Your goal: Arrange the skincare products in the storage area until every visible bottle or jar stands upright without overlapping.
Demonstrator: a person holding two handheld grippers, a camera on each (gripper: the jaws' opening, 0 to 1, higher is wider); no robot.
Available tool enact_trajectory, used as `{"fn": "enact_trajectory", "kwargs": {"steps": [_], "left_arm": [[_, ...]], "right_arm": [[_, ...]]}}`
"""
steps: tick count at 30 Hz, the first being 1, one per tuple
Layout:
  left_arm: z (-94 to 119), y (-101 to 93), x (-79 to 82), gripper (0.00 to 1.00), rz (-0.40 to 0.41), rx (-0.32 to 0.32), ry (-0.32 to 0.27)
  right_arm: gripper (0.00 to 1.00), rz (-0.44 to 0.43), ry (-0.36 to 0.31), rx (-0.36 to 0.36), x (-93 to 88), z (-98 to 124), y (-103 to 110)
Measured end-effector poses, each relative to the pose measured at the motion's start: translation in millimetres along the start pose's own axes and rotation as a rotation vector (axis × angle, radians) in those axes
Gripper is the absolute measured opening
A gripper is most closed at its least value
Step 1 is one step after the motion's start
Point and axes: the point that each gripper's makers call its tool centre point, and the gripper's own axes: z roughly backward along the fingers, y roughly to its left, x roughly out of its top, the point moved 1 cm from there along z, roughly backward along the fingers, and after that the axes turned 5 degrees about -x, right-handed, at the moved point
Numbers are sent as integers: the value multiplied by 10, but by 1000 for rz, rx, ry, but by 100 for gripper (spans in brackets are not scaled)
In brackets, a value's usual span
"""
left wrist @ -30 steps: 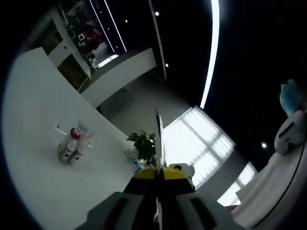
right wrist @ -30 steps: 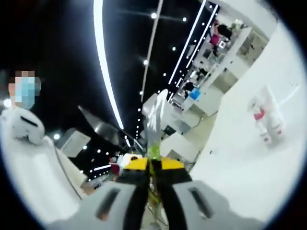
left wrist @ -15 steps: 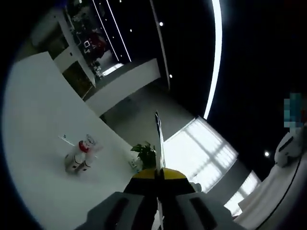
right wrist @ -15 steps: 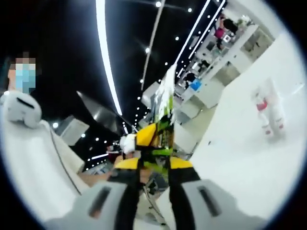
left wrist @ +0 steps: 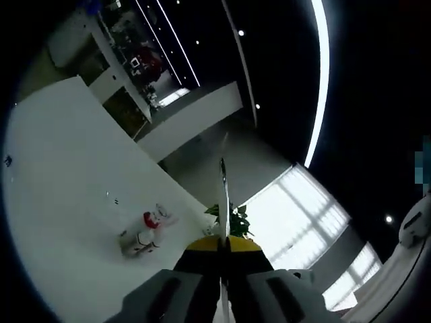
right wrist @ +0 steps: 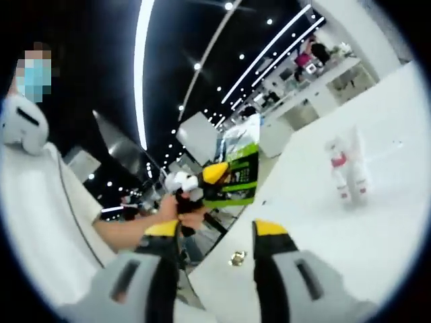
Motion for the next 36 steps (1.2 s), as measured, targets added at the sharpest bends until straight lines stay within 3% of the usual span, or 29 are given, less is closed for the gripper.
{"fn": "enact_trajectory", "kwargs": {"steps": [6, 13, 18, 25, 27, 32, 36], "left_arm": [[-36, 284, 107, 0, 15, 33, 3], [-128, 735, 173, 0, 87, 85, -10], [-191, 1092, 129, 0, 139, 145, 12], [-253, 1544, 36, 0, 168, 218, 54], [-276, 1594, -11, 0, 186, 230, 61], [-330, 1894, -92, 0, 235, 277, 78], [-382, 2020, -142, 0, 243, 292, 99]], "right_arm": [[46, 6, -24, -50, 44, 56, -61], [59, 28, -64, -156, 87, 160, -179], [65, 47, -70, -219, 88, 235, -240], [82, 62, -82, -346, 115, 364, -430], [85, 64, -82, -368, 116, 389, -465], [85, 48, -93, -396, 134, 447, -506], [85, 38, -90, -412, 118, 465, -539]]}}
